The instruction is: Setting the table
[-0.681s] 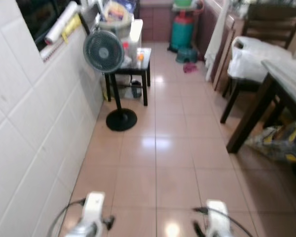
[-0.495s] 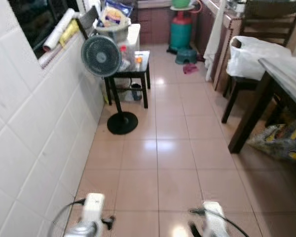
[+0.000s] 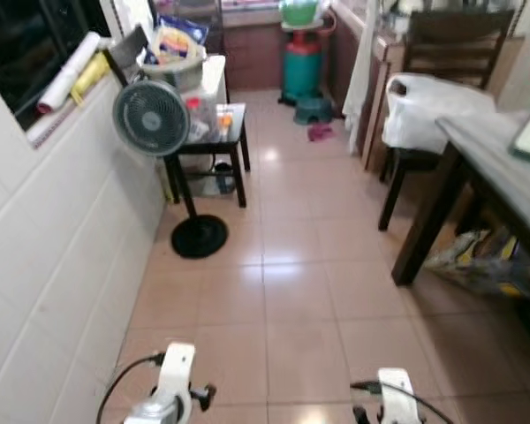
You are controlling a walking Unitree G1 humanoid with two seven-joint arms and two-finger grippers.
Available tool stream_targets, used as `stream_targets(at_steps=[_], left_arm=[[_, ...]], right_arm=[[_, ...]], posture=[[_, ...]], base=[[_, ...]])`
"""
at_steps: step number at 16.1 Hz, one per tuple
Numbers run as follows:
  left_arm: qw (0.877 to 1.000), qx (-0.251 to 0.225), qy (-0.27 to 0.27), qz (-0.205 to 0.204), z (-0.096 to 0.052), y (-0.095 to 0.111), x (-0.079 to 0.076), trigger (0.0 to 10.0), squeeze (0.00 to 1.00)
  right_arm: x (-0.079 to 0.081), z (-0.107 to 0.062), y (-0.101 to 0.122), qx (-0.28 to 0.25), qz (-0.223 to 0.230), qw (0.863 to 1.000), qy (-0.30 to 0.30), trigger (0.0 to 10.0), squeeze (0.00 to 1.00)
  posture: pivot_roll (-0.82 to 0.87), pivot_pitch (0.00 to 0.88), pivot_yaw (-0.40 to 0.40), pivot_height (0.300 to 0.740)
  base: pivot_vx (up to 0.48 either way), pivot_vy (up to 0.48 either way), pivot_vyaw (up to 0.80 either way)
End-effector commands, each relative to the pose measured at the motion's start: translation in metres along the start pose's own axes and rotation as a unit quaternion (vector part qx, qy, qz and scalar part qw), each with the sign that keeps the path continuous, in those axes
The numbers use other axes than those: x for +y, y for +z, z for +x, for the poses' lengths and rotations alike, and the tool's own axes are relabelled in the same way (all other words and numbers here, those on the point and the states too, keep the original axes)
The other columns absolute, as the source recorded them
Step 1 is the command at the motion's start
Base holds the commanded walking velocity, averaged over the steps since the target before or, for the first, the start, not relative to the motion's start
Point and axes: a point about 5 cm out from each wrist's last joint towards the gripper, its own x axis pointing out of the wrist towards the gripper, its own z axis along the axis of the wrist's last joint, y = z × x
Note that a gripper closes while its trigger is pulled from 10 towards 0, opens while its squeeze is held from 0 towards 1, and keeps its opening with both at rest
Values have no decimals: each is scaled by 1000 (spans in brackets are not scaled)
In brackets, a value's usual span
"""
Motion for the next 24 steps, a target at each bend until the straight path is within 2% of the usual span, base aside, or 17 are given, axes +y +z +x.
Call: stream_targets(at_steps=[1,10,24], left_arm=[[1000,7,19,5,-3,-2,16,10000,0],[1000,13,18,8,-3,-5,15,10000,0],[1000,16,22,13,-3,-6,17,10000,0]], right_arm=[[16,2,8,-11,-3,1000,19,10000,0],[19,2,10,-18,-17,999,25,10000,0],[15,2,9,-15,-26,999,15,10000,0]], posture=[[-29,0,19,740],[-25,0,18,740],[-21,0,16,740]], base=[[341,0,0],[332,0,660],[315,243,0]])
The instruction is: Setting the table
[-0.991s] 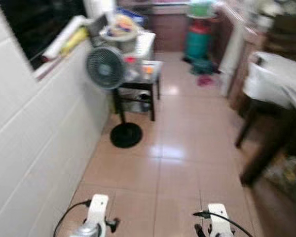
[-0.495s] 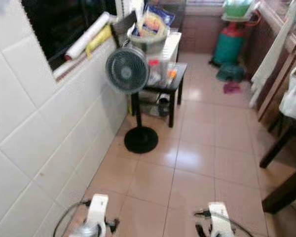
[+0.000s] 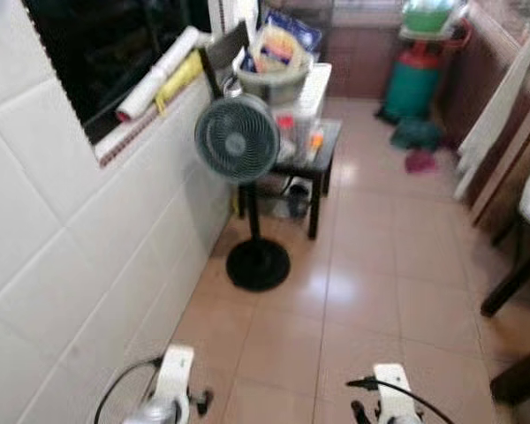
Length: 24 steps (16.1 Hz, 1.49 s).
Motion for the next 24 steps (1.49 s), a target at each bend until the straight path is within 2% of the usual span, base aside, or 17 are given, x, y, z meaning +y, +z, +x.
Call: stream_targets(at_steps=[1,9,19,24], left_arm=[[1000,3,21,3,-3,-2,16,10000,0],[1000,14,23,10,-3,-7,14,10000,0],[999,19,31,17,-3,-9,14,10000,0],[999,22,38,28,-3,-10,15,10000,0]], right_arm=[[14,2,6,-7,0,1000,19,10000,0],[12,1,3,0,3,1000,11,10000,0],[9,2,7,-1,-4,1000,9,10000,0],[11,2,9,-5,-7,1000,11,10000,0]], posture=[[-21,0,16,740],[-22,0,11,740],[-17,0,-1,740],[-15,0,0,740]], base=[[300,247,0],[36,30,0],[0,0,-757],[0,0,0]])
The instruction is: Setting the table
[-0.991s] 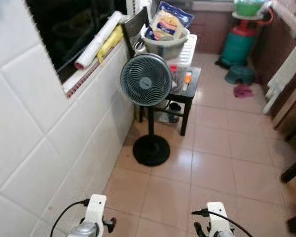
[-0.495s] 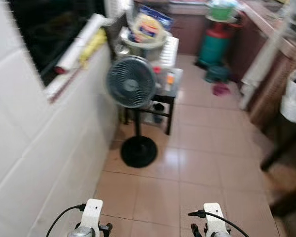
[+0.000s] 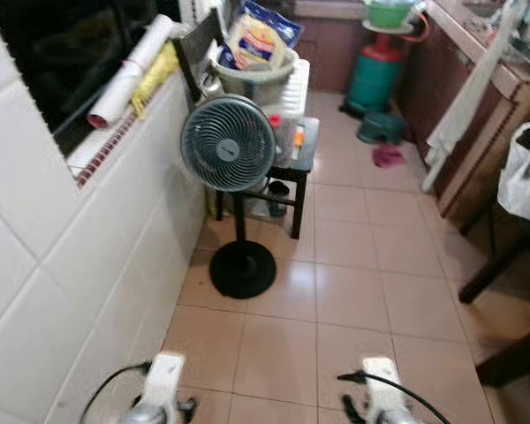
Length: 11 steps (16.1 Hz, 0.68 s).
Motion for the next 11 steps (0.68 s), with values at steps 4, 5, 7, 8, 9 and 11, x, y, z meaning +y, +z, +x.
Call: stream_targets(at_steps=[4,5,7,8,9,11], left_arm=[[1000,2,-1,11,0,1,-2,10000,0],[1000,2,-1,12,0,1,-2,10000,0],[1000,3,0,14,0,0,-2,10000,0],[1000,4,0,15,0,-1,-1,10000,0],[1000,4,0,16,0,-1,-1,10000,0],[1000,5,1,16,0,-2,-1,10000,0]], right_arm=[[-2,-1,-2,3,-7,1000,-6,10000,0],[-2,-1,-3,3,-8,1000,-6,10000,0],[-2,-1,-3,4,-8,1000,-5,10000,0],[-2,-1,-3,4,-8,1000,-5,10000,0],[-2,-1,-3,4,-8,1000,-5,10000,0],[-2,-1,-4,4,-9,1000,-5,10000,0]], posture=[[-10,0,1,740],[-9,0,1,740],[-7,0,2,740],[-7,0,2,740],[-8,0,2,740],[-8,0,4,740]], base=[[0,0,0],[0,0,0],[0,0,0],[0,0,0],[0,0,0],[0,0,0]])
